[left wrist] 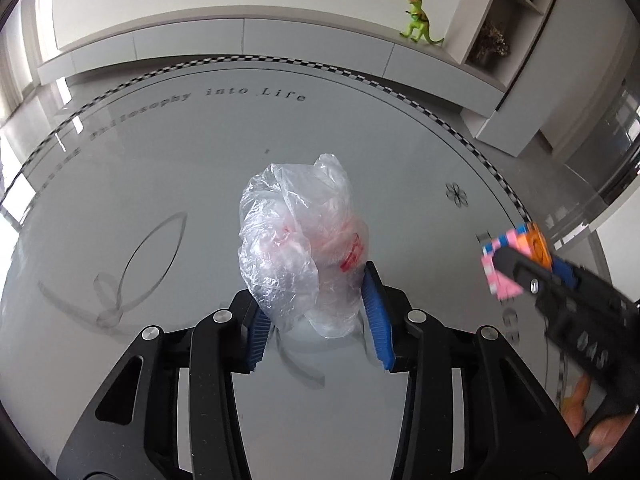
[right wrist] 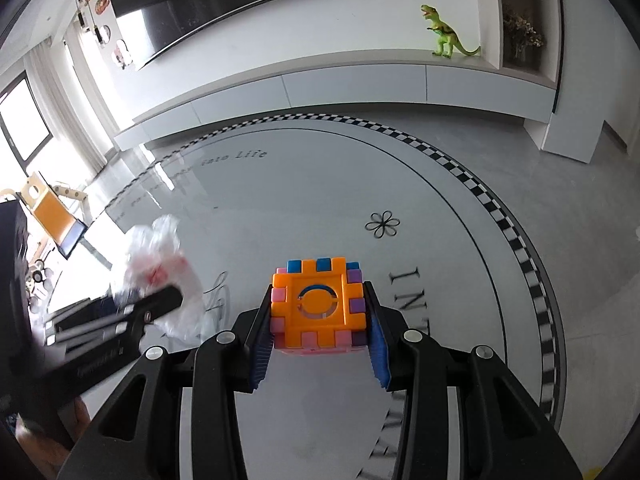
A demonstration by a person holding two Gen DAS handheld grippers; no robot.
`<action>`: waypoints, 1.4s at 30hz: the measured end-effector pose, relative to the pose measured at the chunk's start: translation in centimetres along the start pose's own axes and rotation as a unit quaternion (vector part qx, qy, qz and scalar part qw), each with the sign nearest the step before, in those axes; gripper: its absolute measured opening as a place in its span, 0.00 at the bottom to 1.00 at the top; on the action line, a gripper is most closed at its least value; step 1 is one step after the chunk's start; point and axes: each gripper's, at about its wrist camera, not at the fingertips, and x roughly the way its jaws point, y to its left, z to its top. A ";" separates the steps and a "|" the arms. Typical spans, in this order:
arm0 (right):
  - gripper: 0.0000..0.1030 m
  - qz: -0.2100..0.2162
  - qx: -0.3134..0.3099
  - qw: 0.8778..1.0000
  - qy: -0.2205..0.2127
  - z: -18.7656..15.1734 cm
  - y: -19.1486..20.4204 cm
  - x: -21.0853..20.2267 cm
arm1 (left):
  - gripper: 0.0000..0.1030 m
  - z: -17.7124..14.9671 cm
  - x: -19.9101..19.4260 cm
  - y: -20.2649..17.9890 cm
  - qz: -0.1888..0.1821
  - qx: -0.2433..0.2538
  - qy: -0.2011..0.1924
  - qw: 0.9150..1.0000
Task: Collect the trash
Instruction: 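Carry the block and plastic bag over the trash bag and release both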
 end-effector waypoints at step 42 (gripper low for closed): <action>0.41 0.265 -0.298 0.913 0.083 -26.1 29.6 -17.5 | 0.41 -39.2 -28.6 13.7 0.170 -0.269 -0.105 0.942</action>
